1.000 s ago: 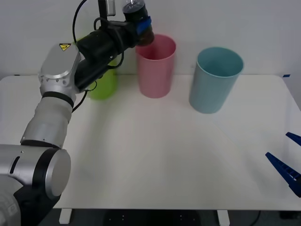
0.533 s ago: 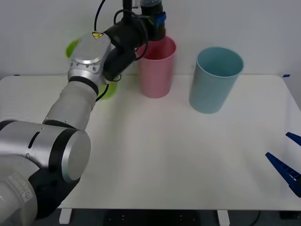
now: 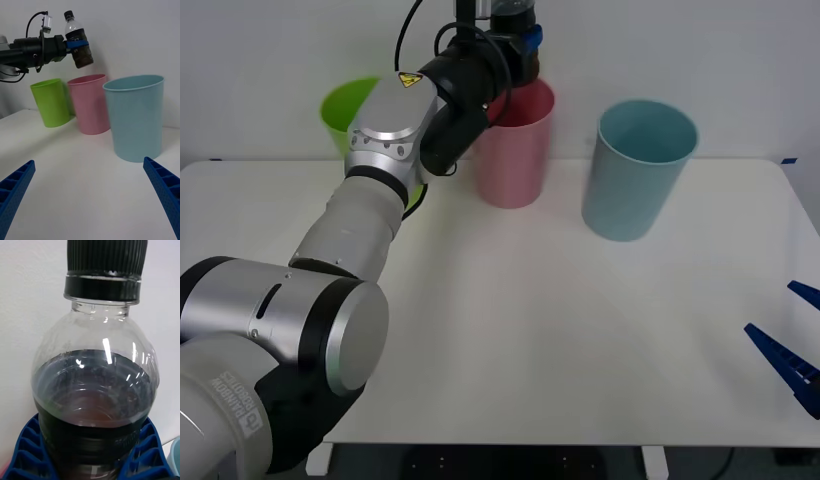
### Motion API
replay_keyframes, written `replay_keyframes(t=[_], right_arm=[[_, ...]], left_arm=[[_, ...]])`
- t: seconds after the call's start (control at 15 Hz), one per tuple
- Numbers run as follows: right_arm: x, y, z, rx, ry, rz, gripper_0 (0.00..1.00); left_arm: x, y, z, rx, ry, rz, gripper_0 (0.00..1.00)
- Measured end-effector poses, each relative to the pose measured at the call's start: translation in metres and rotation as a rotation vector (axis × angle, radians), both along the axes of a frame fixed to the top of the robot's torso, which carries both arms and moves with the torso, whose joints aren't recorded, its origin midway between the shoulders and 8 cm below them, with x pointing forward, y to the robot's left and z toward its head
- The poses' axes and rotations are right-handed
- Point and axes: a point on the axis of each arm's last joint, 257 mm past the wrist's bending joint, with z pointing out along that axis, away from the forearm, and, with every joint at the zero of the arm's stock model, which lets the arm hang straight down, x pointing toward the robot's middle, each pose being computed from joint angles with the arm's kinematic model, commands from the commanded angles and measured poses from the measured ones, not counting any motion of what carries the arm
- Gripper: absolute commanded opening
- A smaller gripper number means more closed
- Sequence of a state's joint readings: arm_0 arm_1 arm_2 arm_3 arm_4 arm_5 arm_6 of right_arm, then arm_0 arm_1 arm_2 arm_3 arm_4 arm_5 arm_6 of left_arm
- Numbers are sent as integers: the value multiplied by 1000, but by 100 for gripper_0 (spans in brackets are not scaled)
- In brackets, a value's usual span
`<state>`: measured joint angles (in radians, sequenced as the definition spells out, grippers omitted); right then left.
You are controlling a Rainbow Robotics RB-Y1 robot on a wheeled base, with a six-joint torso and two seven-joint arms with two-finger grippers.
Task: Grasp the object on the table and drop it into the matching bin: aluminum can to the light blue bin, PET bottle to the pink bin.
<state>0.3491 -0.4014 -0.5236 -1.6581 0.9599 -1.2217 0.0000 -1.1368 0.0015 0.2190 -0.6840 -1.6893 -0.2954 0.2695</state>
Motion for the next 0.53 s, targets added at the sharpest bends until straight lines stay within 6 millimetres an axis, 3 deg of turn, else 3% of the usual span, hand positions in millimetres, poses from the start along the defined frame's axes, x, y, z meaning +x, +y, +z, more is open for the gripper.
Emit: replay_keyframes(t=[0.07,0.53], right_arm=[[0,0,0,0,0,0,100],[0,0,0,0,0,0,100]], left_arm=[[0,0,0,-7,1,-2,100],[1,8,0,-51,16,-7,100]])
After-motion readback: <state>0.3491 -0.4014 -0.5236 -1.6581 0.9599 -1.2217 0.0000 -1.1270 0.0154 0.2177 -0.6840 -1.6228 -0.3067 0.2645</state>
